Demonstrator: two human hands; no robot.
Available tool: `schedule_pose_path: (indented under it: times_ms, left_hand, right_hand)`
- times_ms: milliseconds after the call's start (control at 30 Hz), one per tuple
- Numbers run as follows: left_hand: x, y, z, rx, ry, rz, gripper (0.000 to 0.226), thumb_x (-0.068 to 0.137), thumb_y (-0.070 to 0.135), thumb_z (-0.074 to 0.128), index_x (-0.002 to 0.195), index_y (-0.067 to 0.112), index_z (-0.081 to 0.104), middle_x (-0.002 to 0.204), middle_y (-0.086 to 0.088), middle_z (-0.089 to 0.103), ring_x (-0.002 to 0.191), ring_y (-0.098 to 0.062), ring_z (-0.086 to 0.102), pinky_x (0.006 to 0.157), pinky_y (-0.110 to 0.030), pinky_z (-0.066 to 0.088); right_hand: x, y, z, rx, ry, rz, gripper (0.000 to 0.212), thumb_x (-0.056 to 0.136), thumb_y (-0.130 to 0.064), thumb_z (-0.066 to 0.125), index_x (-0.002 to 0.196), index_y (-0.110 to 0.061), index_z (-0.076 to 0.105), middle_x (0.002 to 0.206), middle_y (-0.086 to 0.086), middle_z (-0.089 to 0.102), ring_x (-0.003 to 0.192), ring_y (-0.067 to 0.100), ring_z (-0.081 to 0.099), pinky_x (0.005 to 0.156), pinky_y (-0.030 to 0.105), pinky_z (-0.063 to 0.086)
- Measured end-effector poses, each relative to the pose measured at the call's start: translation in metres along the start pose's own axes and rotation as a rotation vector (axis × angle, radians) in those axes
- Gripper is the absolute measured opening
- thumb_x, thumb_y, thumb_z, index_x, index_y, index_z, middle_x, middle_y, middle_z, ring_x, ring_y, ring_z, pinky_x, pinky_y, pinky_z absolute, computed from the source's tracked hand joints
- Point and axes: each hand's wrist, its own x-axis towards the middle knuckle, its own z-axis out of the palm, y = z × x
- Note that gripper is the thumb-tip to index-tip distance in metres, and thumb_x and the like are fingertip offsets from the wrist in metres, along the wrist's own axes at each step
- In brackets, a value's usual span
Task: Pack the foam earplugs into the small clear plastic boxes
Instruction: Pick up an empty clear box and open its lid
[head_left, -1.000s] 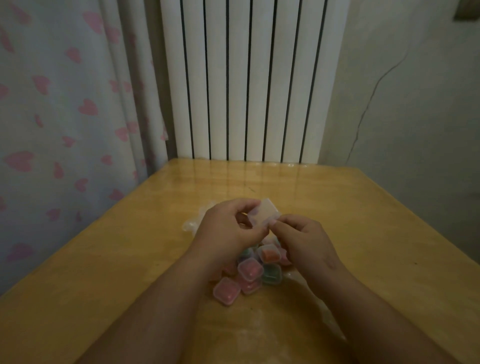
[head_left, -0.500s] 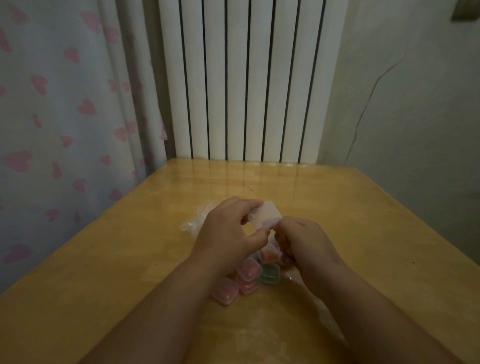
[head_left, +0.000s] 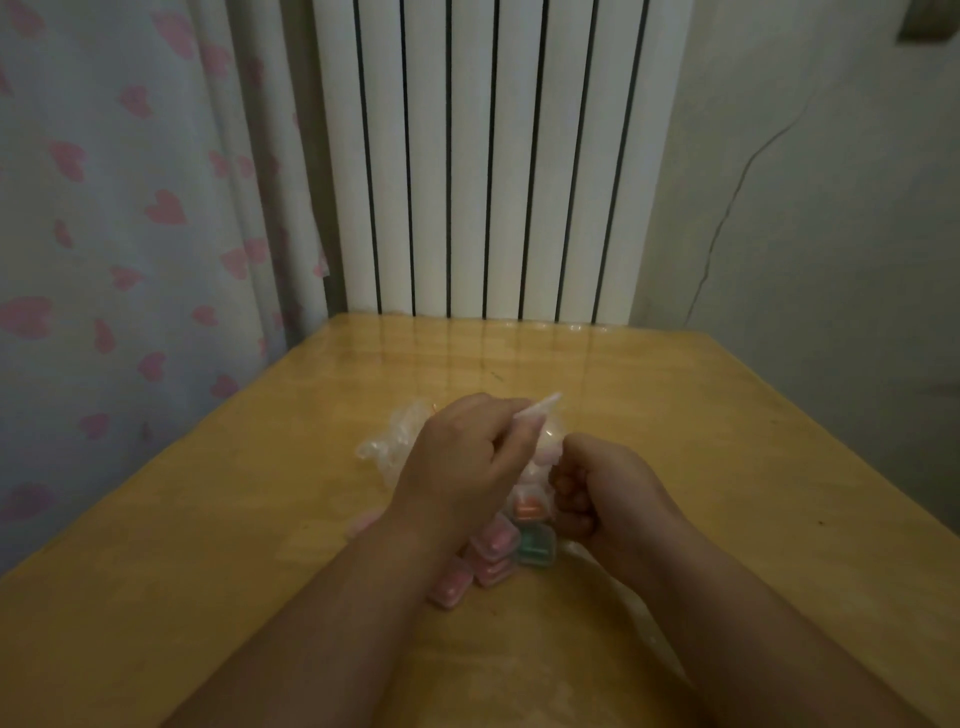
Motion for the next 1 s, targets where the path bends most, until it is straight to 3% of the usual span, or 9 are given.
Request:
schedule_pose_path:
  times_ms: [33, 100, 233, 400, 533, 700, 833, 900, 1000]
  left_hand:
    - [0.000, 0.000, -0.001, -0.061, 0.008, -0.088, 0.032, 0.099, 0.038, 0.047, 0.083, 0.023, 0.070, 0.068, 0.005, 0.060, 0.068, -0.009, 0.053, 0.062, -0.022, 0.043]
    - [0.001, 0.001, -0.005, -0.236, 0.032, -0.289, 0.019, 0.100, 0.032, 0.051, 0.090, 0.037, 0.066, 0.072, 0.001, 0.066, 0.067, -0.011, 0.062, 0.063, -0.032, 0.053]
    - [0.003, 0.003, -0.011, -0.455, -0.033, -0.485, 0.041, 0.099, 0.014, 0.049, 0.119, 0.051, 0.049, 0.090, 0.002, 0.070, 0.068, -0.016, 0.070, 0.068, -0.038, 0.062]
    - [0.002, 0.006, -0.014, -0.456, -0.239, -0.503, 0.041, 0.084, -0.006, 0.055, 0.097, 0.030, 0.069, 0.104, 0.001, 0.067, 0.073, -0.010, 0.067, 0.069, -0.027, 0.059]
    - [0.000, 0.003, -0.014, -0.268, -0.247, -0.439, 0.041, 0.078, 0.008, 0.073, 0.101, 0.040, 0.065, 0.104, 0.018, 0.064, 0.085, -0.001, 0.062, 0.069, -0.020, 0.054]
    - [0.000, 0.002, -0.012, -0.227, -0.214, -0.421, 0.044, 0.077, 0.013, 0.076, 0.100, 0.047, 0.061, 0.099, 0.022, 0.061, 0.081, 0.005, 0.059, 0.068, -0.017, 0.050]
    - [0.000, 0.001, -0.011, -0.196, -0.214, -0.422, 0.045, 0.077, 0.015, 0.076, 0.102, 0.048, 0.059, 0.099, 0.022, 0.061, 0.079, 0.005, 0.059, 0.068, -0.017, 0.049]
    - [0.000, 0.001, -0.012, -0.187, -0.211, -0.424, 0.046, 0.077, 0.015, 0.077, 0.104, 0.047, 0.059, 0.101, 0.020, 0.061, 0.081, 0.003, 0.060, 0.069, -0.018, 0.049]
    - [-0.001, 0.001, -0.013, -0.180, -0.219, -0.424, 0.046, 0.077, 0.018, 0.077, 0.109, 0.047, 0.060, 0.104, 0.019, 0.061, 0.082, 0.003, 0.060, 0.069, -0.017, 0.050]
  right_hand:
    - [0.001, -0.001, -0.001, -0.021, -0.003, -0.013, 0.042, 0.077, -0.006, 0.046, 0.037, -0.016, 0.053, 0.050, 0.002, 0.035, 0.043, 0.014, 0.023, 0.046, 0.023, 0.016]
    - [0.001, -0.002, 0.000, -0.117, 0.014, -0.044, 0.044, 0.077, -0.008, 0.048, 0.034, -0.017, 0.055, 0.047, 0.002, 0.037, 0.042, 0.015, 0.027, 0.046, 0.026, 0.020]
    - [0.000, -0.003, 0.002, -0.256, 0.061, -0.147, 0.016, 0.072, -0.015, 0.053, 0.062, -0.013, 0.066, 0.045, -0.001, 0.046, 0.041, 0.018, 0.039, 0.048, 0.029, 0.030]
    - [0.000, -0.003, -0.001, -0.321, 0.081, -0.204, 0.017, 0.076, -0.017, 0.054, 0.077, -0.008, 0.068, 0.053, 0.001, 0.052, 0.048, 0.022, 0.047, 0.055, 0.035, 0.038]
    - [-0.001, -0.003, 0.000, -0.397, 0.154, -0.263, 0.017, 0.088, -0.021, 0.050, 0.081, -0.017, 0.064, 0.072, 0.007, 0.062, 0.061, 0.022, 0.052, 0.057, 0.034, 0.040]
    - [-0.007, -0.005, -0.003, -0.324, 0.285, -0.426, 0.015, 0.096, -0.014, 0.042, 0.098, -0.022, 0.055, 0.091, -0.001, 0.068, 0.068, 0.011, 0.055, 0.044, 0.020, 0.042]
    - [-0.005, 0.000, -0.004, -0.487, 0.341, -0.566, 0.013, 0.096, -0.021, 0.055, 0.098, -0.032, 0.049, 0.095, -0.013, 0.067, 0.084, -0.003, 0.059, 0.061, 0.015, 0.042]
    - [-0.005, 0.000, -0.005, -0.517, 0.342, -0.598, 0.014, 0.090, -0.021, 0.064, 0.091, -0.033, 0.057, 0.092, -0.016, 0.065, 0.085, -0.006, 0.058, 0.066, 0.015, 0.045]
    - [-0.005, 0.000, -0.004, -0.598, 0.326, -0.619, 0.012, 0.086, -0.020, 0.069, 0.095, -0.028, 0.070, 0.099, -0.018, 0.060, 0.087, -0.003, 0.058, 0.070, 0.010, 0.045]
